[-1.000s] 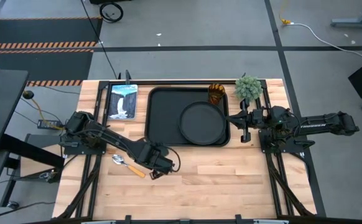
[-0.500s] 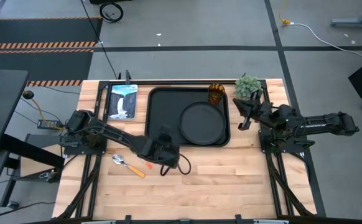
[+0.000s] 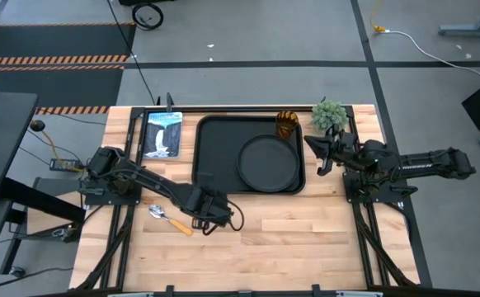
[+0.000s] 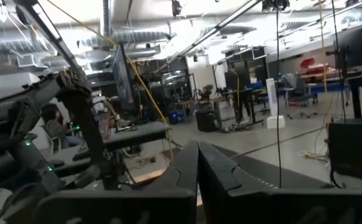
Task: Pick and place plate/cup/fork/spoon on tray
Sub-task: Put the orange fork on the black tray to the left of the black plate
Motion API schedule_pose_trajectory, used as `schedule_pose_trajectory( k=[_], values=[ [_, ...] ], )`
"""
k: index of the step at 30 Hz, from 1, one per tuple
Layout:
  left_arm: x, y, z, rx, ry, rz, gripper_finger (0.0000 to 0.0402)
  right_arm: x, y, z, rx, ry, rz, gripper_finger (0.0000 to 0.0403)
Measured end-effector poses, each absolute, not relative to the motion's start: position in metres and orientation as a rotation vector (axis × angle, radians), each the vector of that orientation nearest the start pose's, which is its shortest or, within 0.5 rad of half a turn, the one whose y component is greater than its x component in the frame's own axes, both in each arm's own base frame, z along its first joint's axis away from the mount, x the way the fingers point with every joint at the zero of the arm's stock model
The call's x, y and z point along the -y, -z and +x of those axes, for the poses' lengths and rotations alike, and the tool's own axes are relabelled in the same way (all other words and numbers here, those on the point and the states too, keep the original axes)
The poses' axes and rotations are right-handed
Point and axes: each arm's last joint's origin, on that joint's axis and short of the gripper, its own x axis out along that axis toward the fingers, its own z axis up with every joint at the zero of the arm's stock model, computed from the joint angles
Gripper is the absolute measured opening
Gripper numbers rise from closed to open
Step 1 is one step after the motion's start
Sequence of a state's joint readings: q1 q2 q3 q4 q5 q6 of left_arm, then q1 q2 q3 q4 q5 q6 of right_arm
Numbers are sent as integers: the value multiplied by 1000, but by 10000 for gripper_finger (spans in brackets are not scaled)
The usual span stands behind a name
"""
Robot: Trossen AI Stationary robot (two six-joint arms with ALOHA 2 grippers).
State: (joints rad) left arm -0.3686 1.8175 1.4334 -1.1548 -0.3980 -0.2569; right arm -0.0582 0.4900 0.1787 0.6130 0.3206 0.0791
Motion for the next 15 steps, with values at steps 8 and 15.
schedule_pose_trajectory(
  k=[8,15],
  values=[
    [120,-202,275,-1521,-244,391,46,17,-242,128,353,367,94,11],
    [119,-206,235,-1424,-134,232,39,17,-242,128,352,368,90,11]
  ],
)
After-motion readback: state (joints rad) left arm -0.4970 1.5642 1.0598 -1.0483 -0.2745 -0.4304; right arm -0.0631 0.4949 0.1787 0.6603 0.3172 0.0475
